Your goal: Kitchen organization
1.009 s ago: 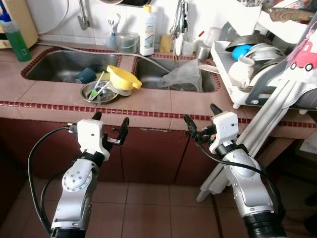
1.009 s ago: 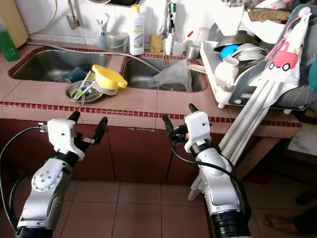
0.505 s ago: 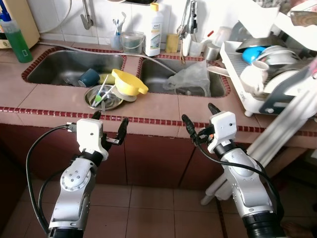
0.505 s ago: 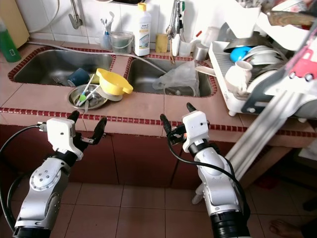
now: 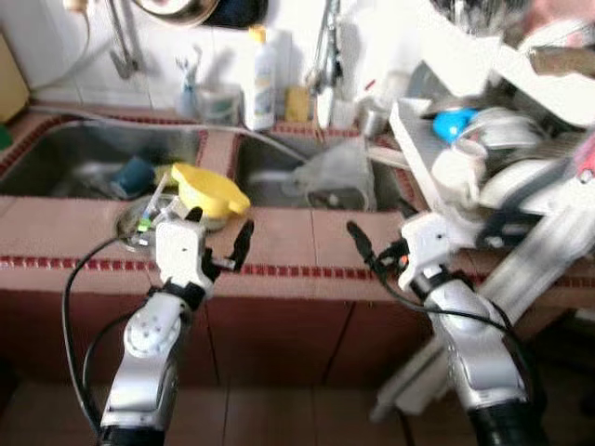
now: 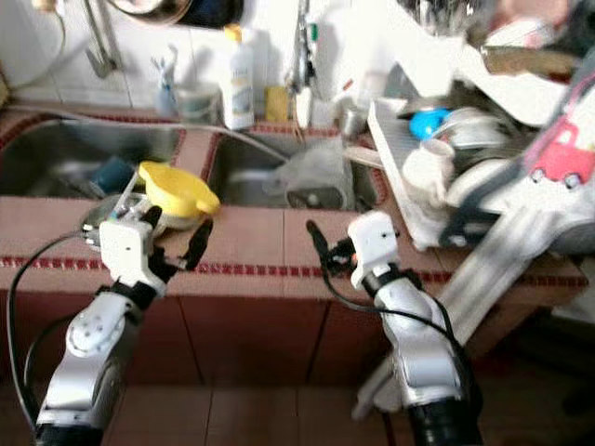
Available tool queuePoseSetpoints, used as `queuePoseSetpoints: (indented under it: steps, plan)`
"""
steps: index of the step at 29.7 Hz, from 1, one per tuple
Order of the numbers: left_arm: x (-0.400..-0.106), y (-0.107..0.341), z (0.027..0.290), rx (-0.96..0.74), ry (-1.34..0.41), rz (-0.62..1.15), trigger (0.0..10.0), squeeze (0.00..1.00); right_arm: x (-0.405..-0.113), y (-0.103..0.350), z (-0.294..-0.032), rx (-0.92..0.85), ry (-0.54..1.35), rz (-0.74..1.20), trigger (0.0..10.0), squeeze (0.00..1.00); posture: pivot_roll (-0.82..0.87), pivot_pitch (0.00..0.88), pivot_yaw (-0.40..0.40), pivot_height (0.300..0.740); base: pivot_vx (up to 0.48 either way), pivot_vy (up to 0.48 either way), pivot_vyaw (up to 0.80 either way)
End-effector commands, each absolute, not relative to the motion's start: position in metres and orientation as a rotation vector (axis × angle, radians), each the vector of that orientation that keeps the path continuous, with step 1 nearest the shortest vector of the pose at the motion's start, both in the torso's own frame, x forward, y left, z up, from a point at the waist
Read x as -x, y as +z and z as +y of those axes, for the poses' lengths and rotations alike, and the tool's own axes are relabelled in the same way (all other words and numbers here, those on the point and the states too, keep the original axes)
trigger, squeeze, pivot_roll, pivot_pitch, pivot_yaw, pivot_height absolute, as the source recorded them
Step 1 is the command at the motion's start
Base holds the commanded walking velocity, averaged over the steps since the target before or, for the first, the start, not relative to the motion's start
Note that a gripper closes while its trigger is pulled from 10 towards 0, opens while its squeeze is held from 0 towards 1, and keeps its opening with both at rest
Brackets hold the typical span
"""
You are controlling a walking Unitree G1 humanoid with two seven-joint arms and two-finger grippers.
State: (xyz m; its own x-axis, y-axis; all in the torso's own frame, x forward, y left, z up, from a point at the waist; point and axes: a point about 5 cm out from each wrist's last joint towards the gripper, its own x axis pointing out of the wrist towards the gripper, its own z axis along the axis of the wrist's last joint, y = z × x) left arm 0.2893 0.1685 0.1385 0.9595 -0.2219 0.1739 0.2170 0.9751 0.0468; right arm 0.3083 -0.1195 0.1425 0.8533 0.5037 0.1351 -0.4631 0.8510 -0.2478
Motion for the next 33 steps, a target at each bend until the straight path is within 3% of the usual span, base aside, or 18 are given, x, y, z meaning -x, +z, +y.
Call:
queuePoseSetpoints:
  steps: [1, 10, 26, 33]
  plan:
    - [-0.2906, 0.1405, 0.1608, -0.008, -0.236, -0.182, 10.0, 0.0, -0.308, 0.1446, -0.1284, 0.229, 0.505, -0.195, 10.0, 0.0, 0.02, 0.007, -0.069, 0.74, 0.0, 0.0, 0.0]
    - [-0.2911, 0.1388, 0.1608, 0.035, -0.232, -0.167, 10.0, 0.0, -0.3039, 0.1442, -0.1244, 0.236, 0.542, -0.191, 10.0, 0.0, 0.02, 0.001, -0.075, 0.74, 0.0, 0.054, 0.0]
    - [-0.2902, 0.1385, 0.1572, 0.021, -0.258, -0.158, 10.0, 0.0, -0.3001, 0.1419, -0.1223, 0.229, 0.555, -0.18, 10.0, 0.0, 0.01, 0.004, -0.069, 0.74, 0.0, 0.355, 0.0]
    - [-0.2884, 0.1385, 0.1545, -0.029, -0.268, -0.163, 10.0, 0.0, -0.2993, 0.1408, -0.1228, 0.239, 0.561, -0.173, 10.0, 0.0, 0.01, 0.012, -0.069, 0.74, 0.0, 0.0, 0.0]
